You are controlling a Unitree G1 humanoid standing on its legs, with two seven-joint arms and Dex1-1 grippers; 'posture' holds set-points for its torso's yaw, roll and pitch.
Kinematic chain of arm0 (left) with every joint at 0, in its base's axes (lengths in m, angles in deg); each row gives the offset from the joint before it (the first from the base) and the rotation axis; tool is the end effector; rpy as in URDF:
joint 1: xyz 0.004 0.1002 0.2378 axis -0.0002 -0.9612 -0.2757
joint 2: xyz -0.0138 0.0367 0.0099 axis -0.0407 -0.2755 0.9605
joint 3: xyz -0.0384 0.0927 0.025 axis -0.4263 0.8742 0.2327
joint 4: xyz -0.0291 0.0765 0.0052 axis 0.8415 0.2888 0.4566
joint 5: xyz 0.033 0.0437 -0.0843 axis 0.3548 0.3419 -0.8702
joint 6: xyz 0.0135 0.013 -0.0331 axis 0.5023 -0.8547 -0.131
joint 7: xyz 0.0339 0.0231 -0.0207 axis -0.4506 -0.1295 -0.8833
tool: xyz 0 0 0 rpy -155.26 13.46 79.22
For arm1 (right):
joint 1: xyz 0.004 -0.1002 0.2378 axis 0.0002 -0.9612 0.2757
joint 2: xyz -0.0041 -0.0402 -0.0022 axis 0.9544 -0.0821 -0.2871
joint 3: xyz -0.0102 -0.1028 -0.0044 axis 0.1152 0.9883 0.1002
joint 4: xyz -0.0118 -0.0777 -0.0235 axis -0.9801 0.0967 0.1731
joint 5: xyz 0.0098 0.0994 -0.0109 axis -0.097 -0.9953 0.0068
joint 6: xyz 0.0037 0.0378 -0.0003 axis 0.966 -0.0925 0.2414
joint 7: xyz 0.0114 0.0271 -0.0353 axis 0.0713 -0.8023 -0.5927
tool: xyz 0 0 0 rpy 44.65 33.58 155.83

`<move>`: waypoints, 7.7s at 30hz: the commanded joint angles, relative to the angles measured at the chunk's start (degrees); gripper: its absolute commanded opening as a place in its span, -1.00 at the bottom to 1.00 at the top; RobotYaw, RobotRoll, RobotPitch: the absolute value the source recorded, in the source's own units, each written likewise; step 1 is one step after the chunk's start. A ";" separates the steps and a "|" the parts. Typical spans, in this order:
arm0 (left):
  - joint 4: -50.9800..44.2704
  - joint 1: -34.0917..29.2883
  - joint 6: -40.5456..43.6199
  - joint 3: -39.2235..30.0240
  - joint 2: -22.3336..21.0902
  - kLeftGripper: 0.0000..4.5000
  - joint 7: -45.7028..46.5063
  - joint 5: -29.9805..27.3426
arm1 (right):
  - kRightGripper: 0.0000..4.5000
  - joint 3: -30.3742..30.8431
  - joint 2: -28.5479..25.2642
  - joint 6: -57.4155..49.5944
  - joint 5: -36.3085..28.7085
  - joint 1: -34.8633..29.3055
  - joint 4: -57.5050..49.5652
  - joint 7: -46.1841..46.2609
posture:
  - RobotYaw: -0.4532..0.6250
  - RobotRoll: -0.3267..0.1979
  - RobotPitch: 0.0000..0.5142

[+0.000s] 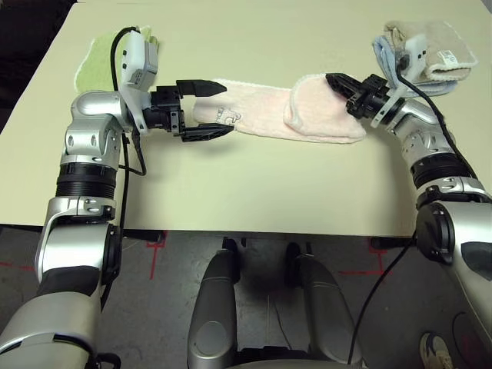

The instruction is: Fold the towel and set it aside.

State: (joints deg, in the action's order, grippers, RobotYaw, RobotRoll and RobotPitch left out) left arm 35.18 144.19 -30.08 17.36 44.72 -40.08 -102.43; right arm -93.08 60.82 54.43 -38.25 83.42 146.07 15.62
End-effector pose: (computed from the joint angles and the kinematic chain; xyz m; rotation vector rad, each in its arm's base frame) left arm 0.3322 0.2488 0.2598 0.4374 -0.2043 -1.3113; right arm 0.3696 -0.2150 0.2067 0.0003 -0.1801 0.6918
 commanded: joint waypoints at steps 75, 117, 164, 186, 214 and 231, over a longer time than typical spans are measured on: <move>1.51 3.49 49.32 -2.51 -4.79 1.00 18.07 -3.58 | 0.99 0.17 -22.76 -4.68 -8.59 -23.49 -31.27 -37.21 | -0.01 0.25 0.20; 16.51 11.79 68.90 -22.05 4.89 1.00 46.54 -10.73 | 0.99 1.30 -22.25 -4.70 -7.77 -24.27 -33.98 -34.55 | -0.03 0.25 0.20; 19.49 12.82 69.14 -16.94 3.06 -0.97 42.10 -10.85 | 1.00 1.06 -22.76 -2.48 -6.59 -24.23 -32.59 -33.70 | -0.04 0.25 0.19; -2.08 0.57 85.57 -22.15 -10.33 -0.97 42.24 -16.21 | 1.00 2.61 -21.46 -1.27 -6.03 -21.00 -28.36 -34.36 | 0.07 0.25 0.22; -8.24 20.47 87.70 -16.17 6.67 -0.97 40.33 -24.50 | 1.00 2.89 -20.59 -0.84 -5.45 -20.36 -27.14 -34.33 | 0.05 0.25 0.14; 1.84 21.16 71.10 -1.90 16.71 -0.97 37.84 -16.96 | 1.00 2.02 -20.57 -0.23 -5.63 -18.75 -23.72 -32.71 | 0.05 0.25 0.15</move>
State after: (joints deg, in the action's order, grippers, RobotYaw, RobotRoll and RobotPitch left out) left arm 35.97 164.69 42.44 13.62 60.69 -0.85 -120.60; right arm -90.36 41.00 53.44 -44.05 64.66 121.28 -16.61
